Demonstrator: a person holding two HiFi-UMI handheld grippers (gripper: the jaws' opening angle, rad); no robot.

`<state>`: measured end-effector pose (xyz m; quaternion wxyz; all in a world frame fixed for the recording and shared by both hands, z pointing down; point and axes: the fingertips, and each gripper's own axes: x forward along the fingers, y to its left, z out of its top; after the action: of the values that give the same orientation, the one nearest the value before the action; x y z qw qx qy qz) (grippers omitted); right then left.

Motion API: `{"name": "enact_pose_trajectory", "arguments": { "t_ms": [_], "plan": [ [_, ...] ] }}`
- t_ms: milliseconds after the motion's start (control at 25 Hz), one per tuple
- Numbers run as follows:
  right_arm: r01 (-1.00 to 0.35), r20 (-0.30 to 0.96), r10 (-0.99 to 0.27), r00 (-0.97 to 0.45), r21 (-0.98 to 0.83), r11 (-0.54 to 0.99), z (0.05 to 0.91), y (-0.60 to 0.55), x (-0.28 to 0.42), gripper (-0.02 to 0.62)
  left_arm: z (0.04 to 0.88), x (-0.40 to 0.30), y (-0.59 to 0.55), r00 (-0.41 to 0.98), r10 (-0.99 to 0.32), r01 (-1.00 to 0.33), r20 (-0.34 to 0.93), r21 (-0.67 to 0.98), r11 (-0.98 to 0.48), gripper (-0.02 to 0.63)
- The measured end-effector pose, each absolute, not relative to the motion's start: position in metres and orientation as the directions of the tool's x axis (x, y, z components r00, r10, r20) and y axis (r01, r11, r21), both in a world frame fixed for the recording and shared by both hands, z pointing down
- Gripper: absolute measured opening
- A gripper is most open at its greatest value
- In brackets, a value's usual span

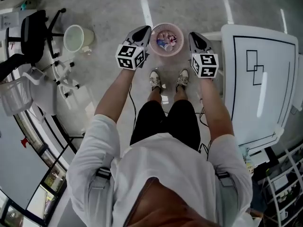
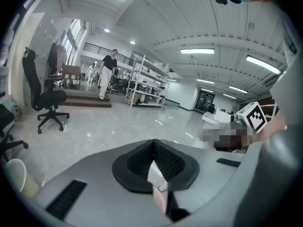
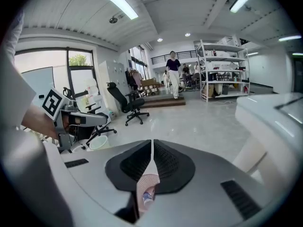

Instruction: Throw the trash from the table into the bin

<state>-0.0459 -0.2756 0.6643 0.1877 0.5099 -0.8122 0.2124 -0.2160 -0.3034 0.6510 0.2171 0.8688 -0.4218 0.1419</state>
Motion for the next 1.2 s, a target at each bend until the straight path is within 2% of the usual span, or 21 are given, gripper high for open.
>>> {"name": "enact_pose_trajectory", "arguments": {
  "t_ms": [560,920,1200],
  "plan": [
    [-0.944,0.357,-0.874,-0.330,-0.135,0.301,0.468,-0.235,-0.003,0.006,0.461,-0.196,-0.282,0.663,-0.702,-0.749,0.261,0.215,-0.627,0.009],
    [-0.971,0.271,-0.933,-0.237,-0.083,0.223,0.409,-0.215,0.034,0.006,0.410,-0.169,-0.275,0.721,-0.666,-0.693,0.192,0.171,-0.700,0.009],
    [-0.995,0.242,-0.966,-0.092,-0.064,0.078,0.390,-0.178,0.076,0.006,0.384,-0.130,-0.268,0.807,-0.573,-0.590,0.140,0.157,-0.792,0.009]
  ]
}}
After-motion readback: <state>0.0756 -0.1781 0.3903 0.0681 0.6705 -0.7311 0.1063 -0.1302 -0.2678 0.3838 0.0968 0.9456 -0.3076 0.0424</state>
